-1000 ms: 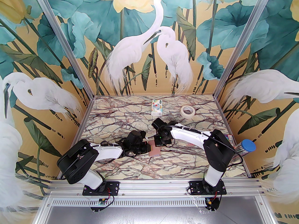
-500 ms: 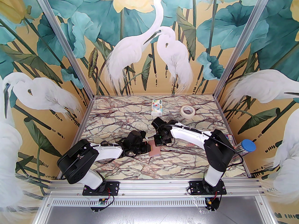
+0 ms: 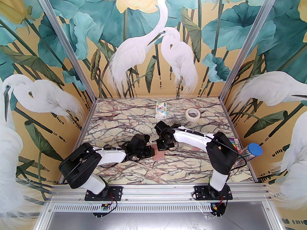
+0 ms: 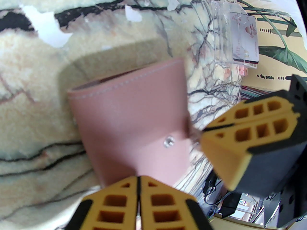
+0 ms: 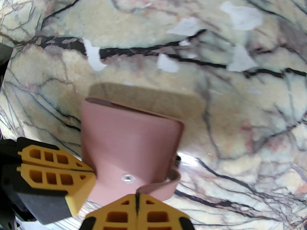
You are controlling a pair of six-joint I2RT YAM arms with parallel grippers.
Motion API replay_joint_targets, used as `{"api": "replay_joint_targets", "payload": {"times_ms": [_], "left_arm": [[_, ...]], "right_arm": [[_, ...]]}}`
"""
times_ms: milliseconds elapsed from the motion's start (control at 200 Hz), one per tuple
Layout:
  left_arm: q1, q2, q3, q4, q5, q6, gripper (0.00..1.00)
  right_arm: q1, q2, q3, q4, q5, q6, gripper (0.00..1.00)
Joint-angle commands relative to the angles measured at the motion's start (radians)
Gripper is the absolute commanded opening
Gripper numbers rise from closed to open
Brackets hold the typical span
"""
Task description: Put the credit cards into the card holder
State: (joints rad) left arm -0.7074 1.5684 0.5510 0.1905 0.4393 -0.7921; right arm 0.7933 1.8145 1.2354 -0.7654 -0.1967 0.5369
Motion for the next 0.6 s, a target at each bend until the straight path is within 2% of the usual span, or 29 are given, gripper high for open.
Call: {"api": "replay_joint_targets", "payload": {"times_ms": [0,595], "left_arm": [[-0.005,0.021,0.014,-0.023,-0.005,0.016,0.08],[-0.006,0.024,0.009,-0.016,-0.008,0.016,0.08]], "right_arm": [[0.009,0.021,0.018,0.04,-0.036,-0.007,0.0],[0.009,0.065,0.015,0.019,-0.017,-0.002,0.0]]}}
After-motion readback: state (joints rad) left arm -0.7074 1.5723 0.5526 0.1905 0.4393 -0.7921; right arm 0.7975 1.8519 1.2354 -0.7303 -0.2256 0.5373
